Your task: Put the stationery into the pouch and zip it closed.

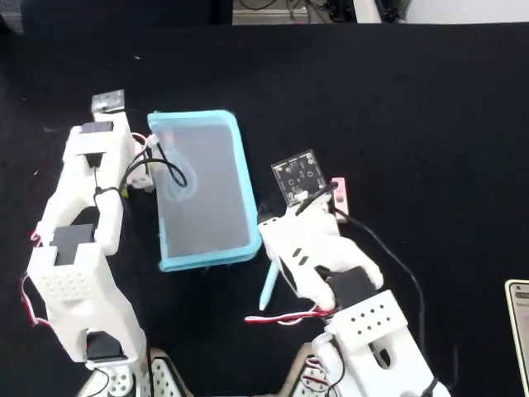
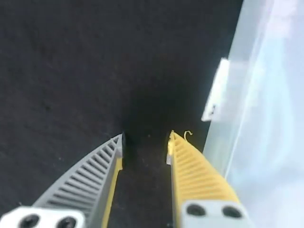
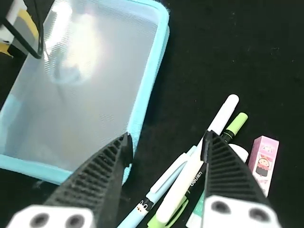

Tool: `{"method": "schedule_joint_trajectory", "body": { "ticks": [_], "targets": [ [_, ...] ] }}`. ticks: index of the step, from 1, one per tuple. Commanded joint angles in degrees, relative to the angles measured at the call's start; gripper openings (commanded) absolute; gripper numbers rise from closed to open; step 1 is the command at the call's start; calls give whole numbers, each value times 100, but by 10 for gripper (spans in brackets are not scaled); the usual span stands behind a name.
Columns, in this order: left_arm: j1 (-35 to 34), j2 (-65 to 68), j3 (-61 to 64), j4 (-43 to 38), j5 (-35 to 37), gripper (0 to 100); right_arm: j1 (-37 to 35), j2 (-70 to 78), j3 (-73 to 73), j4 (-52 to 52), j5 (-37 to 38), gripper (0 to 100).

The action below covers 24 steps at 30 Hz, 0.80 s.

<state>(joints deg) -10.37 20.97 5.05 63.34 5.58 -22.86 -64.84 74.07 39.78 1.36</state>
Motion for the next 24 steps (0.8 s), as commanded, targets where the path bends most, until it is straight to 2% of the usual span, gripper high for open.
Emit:
{"method": "schedule_joint_trajectory", "body": {
  "ticks": [1, 5, 9, 12, 17, 24],
  "targets": [
    [312, -44, -259, 527, 9, 159, -53, 31, -22, -132, -35, 240],
    [391, -70, -330, 958, 0, 159, -53, 31, -22, -132, -35, 240],
    [92, -334, -664, 624, 18, 159, -53, 31, -22, -132, -35, 240],
    [-163, -387, -1051, -273, 202, 159, -53, 31, -22, -132, -35, 240],
    [-84, -44, -1200, -2233, 1204, 163, -53, 31, -22, -132, -35, 240],
    [286, 791, -1226, -4123, 1292, 163, -53, 31, -13, -132, -35, 240]
  ]
}}
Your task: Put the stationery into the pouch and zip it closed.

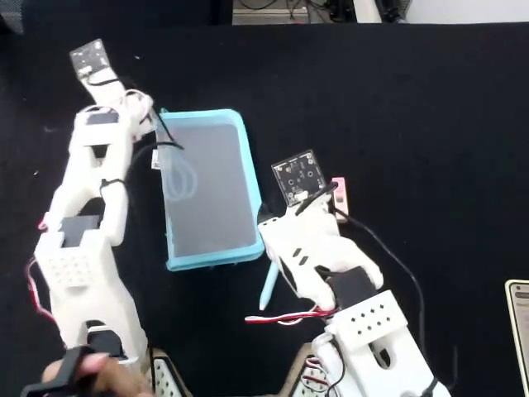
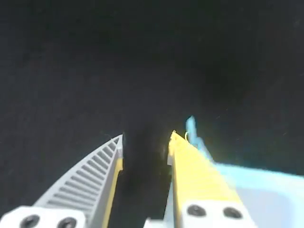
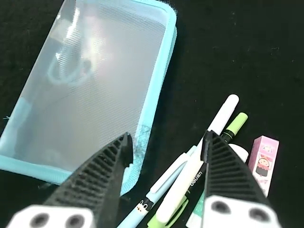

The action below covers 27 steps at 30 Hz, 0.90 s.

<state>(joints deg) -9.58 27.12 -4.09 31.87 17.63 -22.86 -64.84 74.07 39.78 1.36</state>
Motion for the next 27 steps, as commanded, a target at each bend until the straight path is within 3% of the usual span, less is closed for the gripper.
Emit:
{"method": "schedule_joint_trajectory", "body": {
  "ticks": [1, 5, 8, 13, 18, 24, 27],
  "targets": [
    [242, 281, -312, -1231, 88, 163, -53, 31, -13, -132, -35, 240],
    [374, 527, -312, -1732, 79, 163, -53, 31, -13, -132, -26, 240],
    [400, 536, -532, -1521, 70, 163, -53, 31, -13, -132, -9, 240],
    [470, 545, -910, -413, -18, 163, -53, 31, -13, -132, -9, 240],
    [655, 598, -1270, 563, -985, 163, -53, 31, -13, -132, 0, 240],
    [681, 536, -1314, 1284, -1108, 163, -53, 31, -13, -132, 0, 240],
    [655, 527, -1341, 1943, -1635, 163, -53, 31, -13, -132, 0, 240]
  ]
}}
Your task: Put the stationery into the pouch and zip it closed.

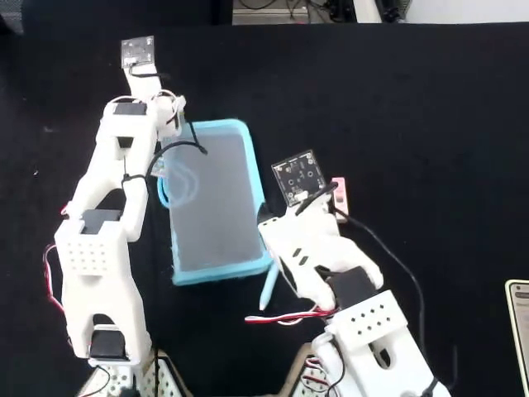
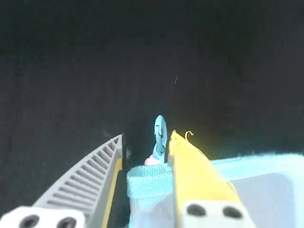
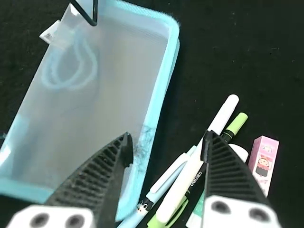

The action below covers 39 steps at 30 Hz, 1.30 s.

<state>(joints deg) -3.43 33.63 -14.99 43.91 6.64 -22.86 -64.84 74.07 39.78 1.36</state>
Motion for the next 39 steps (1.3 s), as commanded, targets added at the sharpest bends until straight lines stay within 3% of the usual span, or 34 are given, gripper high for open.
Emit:
{"method": "schedule_joint_trajectory", "body": {
  "ticks": [1, 16, 20, 25, 28, 34, 39],
  "targets": [
    [40, -123, -312, 993, -721, 162, -53, 31, -13, -132, 0, 240],
    [40, -53, -1745, 3631, -870, 160, -53, 31, -22, -132, -9, 240],
    [-92, -53, -1798, 3745, -738, 160, -53, 31, -22, -132, -9, 240],
    [-620, -88, -1798, 3780, 686, 163, -53, 31, -22, -132, 0, 240],
    [-910, -114, -1912, 3903, 1099, 163, -53, 31, -22, -132, 0, 240],
    [-989, -53, -2677, 4774, 1055, 164, -53, 31, -22, -132, 0, 240],
    [-752, -44, -2765, 4862, 870, 164, -53, 31, -22, -132, 0, 240]
  ]
}}
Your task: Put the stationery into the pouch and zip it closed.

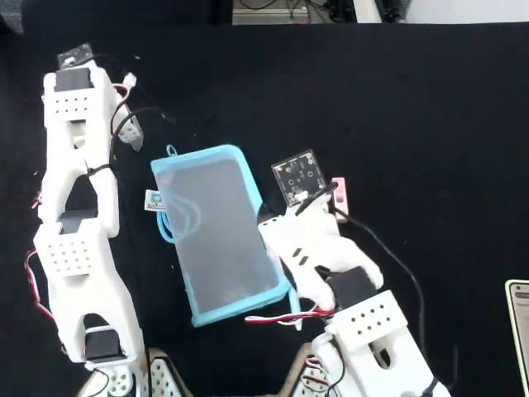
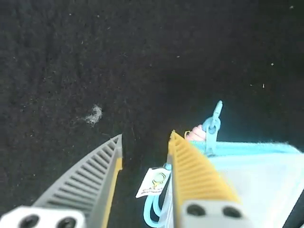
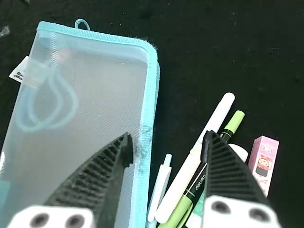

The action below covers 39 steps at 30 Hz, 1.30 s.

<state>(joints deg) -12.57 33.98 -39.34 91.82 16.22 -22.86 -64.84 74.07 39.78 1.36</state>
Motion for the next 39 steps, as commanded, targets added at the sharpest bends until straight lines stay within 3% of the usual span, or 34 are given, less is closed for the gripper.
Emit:
{"method": "schedule_joint_trajectory", "body": {
  "ticks": [1, 4, 11, 21, 30, 39],
  "targets": [
    [163, -62, -295, 70, -79, 164, -53, 31, -22, -132, 0, 240],
    [66, 167, -110, 70, -70, 164, -53, 66, 13, -290, -35, 240],
    [-13, 826, 145, 747, -44, 164, -44, 66, 1121, -2382, -44, 240],
    [462, 774, 171, 809, -255, 164, -44, 1200, 145, -1556, -396, 239],
    [1095, 492, 110, 686, -246, 164, -35, 4066, -734, -2752, -440, 239],
    [1701, 44, 154, 730, -545, 164, -62, 5464, -1499, -2787, -448, 240]
  ]
}}
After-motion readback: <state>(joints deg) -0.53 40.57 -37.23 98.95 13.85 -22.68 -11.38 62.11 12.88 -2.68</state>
